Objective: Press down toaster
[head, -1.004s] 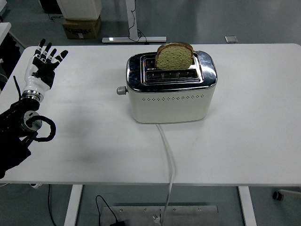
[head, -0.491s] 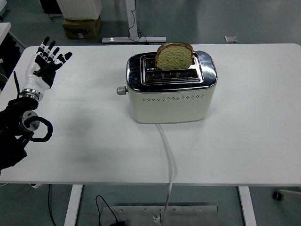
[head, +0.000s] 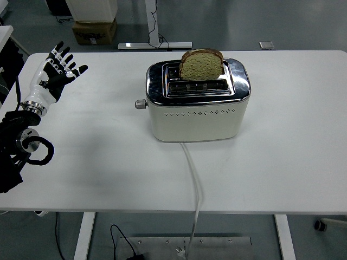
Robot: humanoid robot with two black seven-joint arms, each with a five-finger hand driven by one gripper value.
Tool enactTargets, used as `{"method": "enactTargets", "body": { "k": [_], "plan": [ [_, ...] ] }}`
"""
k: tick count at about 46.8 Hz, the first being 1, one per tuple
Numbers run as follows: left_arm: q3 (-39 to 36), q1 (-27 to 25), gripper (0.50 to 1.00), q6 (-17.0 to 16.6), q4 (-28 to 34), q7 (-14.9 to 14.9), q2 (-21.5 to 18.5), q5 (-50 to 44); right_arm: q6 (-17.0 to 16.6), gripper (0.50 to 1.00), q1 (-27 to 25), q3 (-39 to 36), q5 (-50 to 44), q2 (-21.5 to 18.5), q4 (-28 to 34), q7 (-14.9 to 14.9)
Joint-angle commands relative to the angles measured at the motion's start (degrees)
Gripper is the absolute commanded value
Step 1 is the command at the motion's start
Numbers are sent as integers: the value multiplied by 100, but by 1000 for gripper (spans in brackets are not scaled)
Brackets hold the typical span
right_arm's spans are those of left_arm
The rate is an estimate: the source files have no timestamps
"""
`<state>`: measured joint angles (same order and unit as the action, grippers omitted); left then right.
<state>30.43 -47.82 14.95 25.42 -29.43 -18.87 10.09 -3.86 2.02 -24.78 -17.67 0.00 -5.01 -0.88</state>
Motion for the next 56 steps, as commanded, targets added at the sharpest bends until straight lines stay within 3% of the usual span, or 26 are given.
{"method": "enactTargets", "body": {
  "k": [1,8,23,33,42,56],
  "plan": [
    [-10,-8,1000,-1,-2,-1,-38,659,-1,998,0,0,0,0,0,0],
    [-19,0,1000,-1,182,-10,-82,1864,-1,998,0,0,0,0,0,0],
    [-19,88,1000,-19,1298,-54,-916,3622,-1,998,0,0,0,0,0,0],
    [-19,194,1000,-19,1677,-405,-1268,4361,-1,998,0,0,0,0,0,0],
    [-89,308,1000,-27,1835,-440,-1382,4809,-1,998,0,0,0,0,0,0],
    [-186,493,1000,-54,2784,-557,-1901,5486,-1,998,0,0,0,0,0,0]
  ]
}}
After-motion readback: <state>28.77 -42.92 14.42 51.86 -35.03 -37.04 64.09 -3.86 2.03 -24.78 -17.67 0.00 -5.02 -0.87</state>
